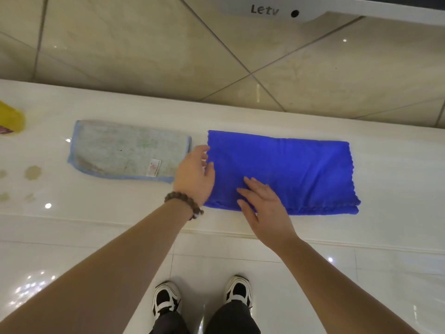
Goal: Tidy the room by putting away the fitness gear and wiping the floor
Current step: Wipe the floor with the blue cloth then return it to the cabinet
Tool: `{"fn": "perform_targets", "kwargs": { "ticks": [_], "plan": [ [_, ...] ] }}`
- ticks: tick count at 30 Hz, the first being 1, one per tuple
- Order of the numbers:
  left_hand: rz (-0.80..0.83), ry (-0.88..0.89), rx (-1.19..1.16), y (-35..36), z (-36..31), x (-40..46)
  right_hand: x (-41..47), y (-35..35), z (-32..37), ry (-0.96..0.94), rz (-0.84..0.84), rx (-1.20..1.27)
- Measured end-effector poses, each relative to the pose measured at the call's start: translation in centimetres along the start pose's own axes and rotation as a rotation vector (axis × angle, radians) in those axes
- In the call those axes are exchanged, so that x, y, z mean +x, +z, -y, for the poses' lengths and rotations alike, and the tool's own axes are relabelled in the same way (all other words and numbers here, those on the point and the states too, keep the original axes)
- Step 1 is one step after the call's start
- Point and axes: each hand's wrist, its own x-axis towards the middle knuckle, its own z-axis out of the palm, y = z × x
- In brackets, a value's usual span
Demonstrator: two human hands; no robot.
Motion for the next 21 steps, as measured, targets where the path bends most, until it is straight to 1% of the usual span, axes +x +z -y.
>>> {"fn": "perform_targets", "kwargs": {
  "ticks": [2,3,4,5,6,8,9,10,12,13,14,16,18,20,21],
  "plan": [
    [-0.005,0.320,0.185,1.1,0.8,-1.2,-0.2,0.0,-0.7,0.030,-0.121,-0.071],
    [0.029,0.426,0.274,1.7,0.9,-1.7,-0.4,0.0,-1.2,0.047,-0.127,-0.121],
    [0.116,0.464,0.362,2.4,0.9,-2.1,-0.5,-0.1,-1.7,0.066,-0.095,-0.177],
    [0.220,0.451,0.467,3.0,0.9,-2.4,-0.7,-0.2,-2.2,0.084,-0.036,-0.239],
    [0.318,0.397,0.582,3.5,1.1,-2.5,-1.1,-0.2,-2.8,0.093,0.030,-0.301],
    [0.429,0.295,0.773,4.2,1.9,-2.7,-1.8,-0.3,-4.1,0.081,0.121,-0.381],
    [0.446,0.275,0.832,4.3,2.1,-2.8,-2.0,-0.6,-4.7,0.086,0.131,-0.381],
    [0.452,0.266,0.858,4.3,2.3,-2.9,-2.0,-1.2,-5.3,0.122,0.106,-0.355],
    [0.462,0.246,0.876,4.3,2.3,-2.8,-1.6,-2.6,-6.7,0.284,-0.015,-0.317],
    [0.461,0.231,0.901,4.2,2.3,-2.7,-1.3,-3.4,-7.5,0.378,-0.058,-0.329],
    [0.455,0.218,0.938,4.0,2.1,-2.7,-0.8,-4.0,-8.2,0.460,-0.055,-0.352],
    [0.424,0.195,0.989,3.5,1.4,-2.6,-0.1,-4.8,-8.8,0.544,0.042,-0.409],
    [0.323,0.203,0.965,2.8,0.1,-2.0,0.8,-4.8,-8.3,0.565,0.099,-0.462],
    [0.195,0.260,0.876,2.7,-1.0,-0.8,2.2,-4.7,-6.8,0.529,0.034,-0.488],
    [0.179,0.282,0.833,3.0,-1.3,-0.1,3.1,-4.3,-5.9,0.449,-0.028,-0.493]
  ]
}}
